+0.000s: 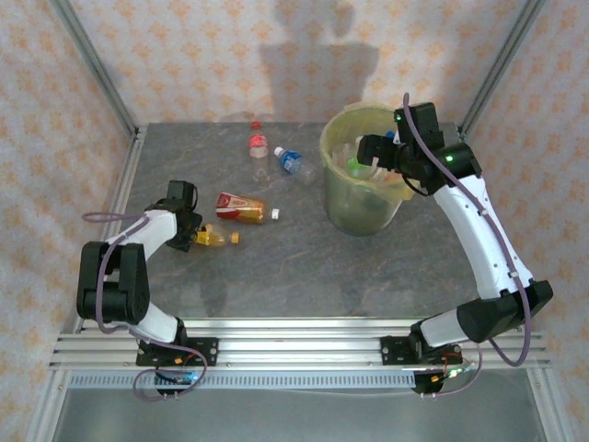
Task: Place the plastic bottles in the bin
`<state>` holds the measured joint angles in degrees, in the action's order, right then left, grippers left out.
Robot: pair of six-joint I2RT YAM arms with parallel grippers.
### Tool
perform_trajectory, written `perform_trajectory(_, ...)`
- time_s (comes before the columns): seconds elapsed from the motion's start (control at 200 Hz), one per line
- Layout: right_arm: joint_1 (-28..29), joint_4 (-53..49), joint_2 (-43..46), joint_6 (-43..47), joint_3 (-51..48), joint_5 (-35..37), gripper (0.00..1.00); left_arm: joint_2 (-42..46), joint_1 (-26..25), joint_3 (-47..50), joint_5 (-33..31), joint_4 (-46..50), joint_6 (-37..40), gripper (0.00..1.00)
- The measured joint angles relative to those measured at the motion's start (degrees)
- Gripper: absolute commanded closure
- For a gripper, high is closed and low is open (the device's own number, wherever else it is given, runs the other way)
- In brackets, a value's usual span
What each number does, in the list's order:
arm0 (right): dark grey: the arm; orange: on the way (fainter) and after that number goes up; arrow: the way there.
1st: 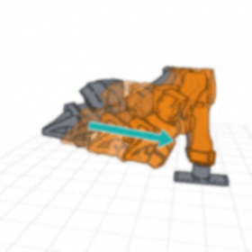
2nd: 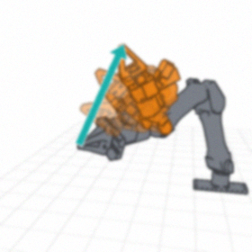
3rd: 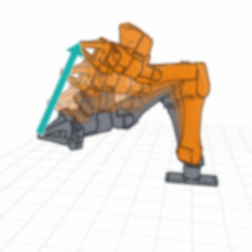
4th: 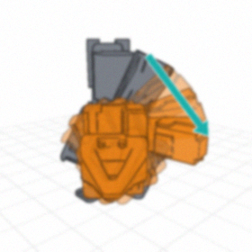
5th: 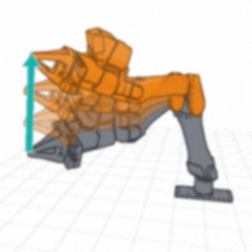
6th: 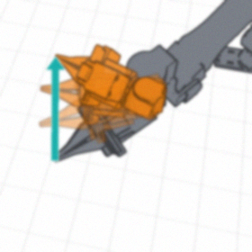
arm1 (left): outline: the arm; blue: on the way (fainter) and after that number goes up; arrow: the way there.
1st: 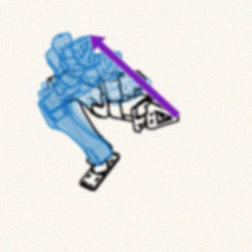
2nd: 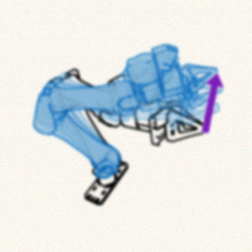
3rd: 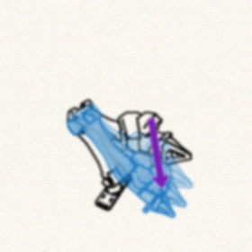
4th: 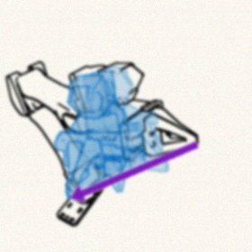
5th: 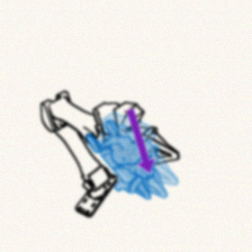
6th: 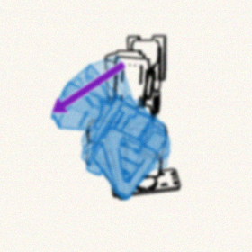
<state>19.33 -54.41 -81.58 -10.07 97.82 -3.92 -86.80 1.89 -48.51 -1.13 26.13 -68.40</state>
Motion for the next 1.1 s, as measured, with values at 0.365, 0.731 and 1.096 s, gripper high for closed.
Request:
perform_trajectory(0.365, 0.0, 1.0, 0.2, -0.5, -1.1, -0.6, 0.01, 8.4, -1.4, -10.4, 0.8, 6.7, 11.4, 0.45)
perform_trajectory(0.731, 0.0, 3.5, 3.5, -1.6, -3.6, -0.6, 0.01, 4.8, -14.7, -38.8, 5.6, 10.9, 24.5, 0.47)
perform_trajectory(1.096, 0.0, 6.9, 9.5, -2.4, -7.4, -0.4, 0.01, -10.9, -24.8, -67.3, 11.5, 8.0, 39.2, 0.46)
